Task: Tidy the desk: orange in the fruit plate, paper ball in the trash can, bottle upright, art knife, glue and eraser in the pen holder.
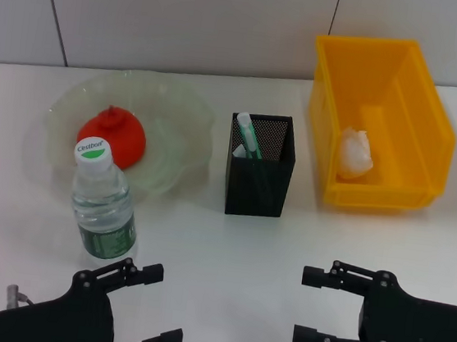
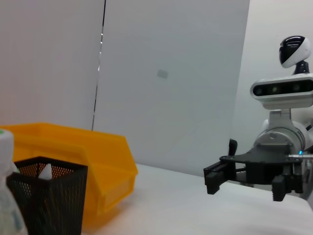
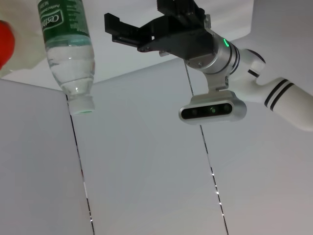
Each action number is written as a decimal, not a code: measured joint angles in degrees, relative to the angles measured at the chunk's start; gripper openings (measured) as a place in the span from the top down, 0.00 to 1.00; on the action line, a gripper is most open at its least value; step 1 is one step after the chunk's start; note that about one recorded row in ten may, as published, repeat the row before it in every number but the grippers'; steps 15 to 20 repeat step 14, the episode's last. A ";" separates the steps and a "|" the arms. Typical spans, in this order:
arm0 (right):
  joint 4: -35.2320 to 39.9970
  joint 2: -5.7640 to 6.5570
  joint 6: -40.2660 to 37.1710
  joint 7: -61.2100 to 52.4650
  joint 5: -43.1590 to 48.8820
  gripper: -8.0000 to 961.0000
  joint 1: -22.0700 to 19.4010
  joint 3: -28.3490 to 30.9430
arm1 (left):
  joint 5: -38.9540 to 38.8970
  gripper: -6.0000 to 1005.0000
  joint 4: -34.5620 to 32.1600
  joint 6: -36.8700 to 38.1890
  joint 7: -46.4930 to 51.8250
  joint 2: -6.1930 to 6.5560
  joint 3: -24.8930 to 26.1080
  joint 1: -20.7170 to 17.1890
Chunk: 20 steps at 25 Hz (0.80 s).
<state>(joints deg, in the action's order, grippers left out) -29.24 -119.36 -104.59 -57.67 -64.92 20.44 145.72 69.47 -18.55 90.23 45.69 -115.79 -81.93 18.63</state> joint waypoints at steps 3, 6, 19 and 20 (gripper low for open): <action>0.02 0.00 0.47 0.00 0.09 0.19 0.02 0.00 | 0.08 0.16 -0.06 0.14 3.67 0.87 -0.21 0.82; 0.05 0.00 0.62 0.00 0.12 0.19 0.03 0.00 | 0.10 0.16 -0.22 -0.10 4.62 1.06 0.02 1.05; 0.07 0.00 1.06 0.00 0.02 0.19 0.04 0.00 | 0.15 0.16 -0.31 -0.27 4.76 1.09 0.26 1.82; 0.07 0.00 1.06 0.00 0.02 0.19 0.04 0.00 | 0.15 0.16 -0.31 -0.27 4.76 1.09 0.26 1.82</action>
